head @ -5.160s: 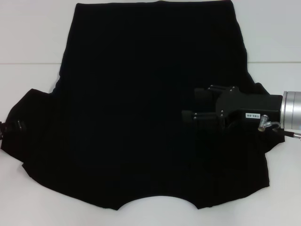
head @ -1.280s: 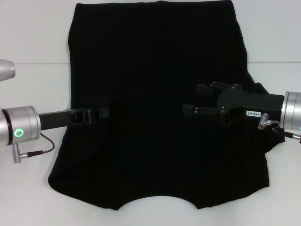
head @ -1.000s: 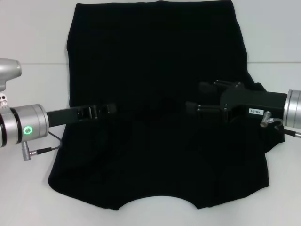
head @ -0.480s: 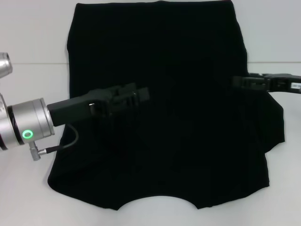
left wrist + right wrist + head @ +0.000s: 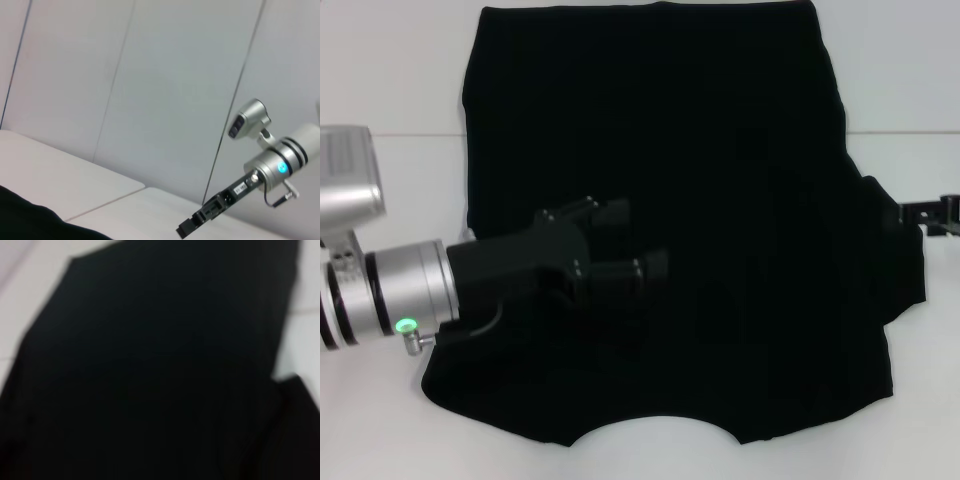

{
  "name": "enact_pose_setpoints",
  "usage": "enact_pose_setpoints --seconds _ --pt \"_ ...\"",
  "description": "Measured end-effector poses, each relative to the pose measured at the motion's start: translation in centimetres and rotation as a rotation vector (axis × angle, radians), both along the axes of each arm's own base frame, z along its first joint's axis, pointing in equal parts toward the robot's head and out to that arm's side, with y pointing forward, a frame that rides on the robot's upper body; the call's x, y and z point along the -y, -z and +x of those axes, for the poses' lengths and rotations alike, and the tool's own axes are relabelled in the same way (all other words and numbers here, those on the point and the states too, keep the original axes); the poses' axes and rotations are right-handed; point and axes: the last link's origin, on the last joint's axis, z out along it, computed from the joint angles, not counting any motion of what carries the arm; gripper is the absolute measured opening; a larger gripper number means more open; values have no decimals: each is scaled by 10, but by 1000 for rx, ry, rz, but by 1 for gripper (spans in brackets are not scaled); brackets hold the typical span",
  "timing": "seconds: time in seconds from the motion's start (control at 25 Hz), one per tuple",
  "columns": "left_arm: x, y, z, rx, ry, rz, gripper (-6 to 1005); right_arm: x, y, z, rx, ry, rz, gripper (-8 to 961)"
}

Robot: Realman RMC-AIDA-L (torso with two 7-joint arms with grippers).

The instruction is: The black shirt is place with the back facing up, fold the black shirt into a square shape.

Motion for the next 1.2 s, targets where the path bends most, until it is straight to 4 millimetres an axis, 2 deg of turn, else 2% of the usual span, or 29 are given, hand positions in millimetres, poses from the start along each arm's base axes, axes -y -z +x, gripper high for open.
enact_pose_setpoints --seconds 0.08,0.32,1.2 --pt "3 5 -3 -46 41 23 948 1 -1 5 19 41 -2 844" --pt "11 17 -11 -148 126 62 948 2 -1 12 40 111 1 840" --pt "16 22 -16 -201 156 43 948 11 14 21 62 144 -59 825"
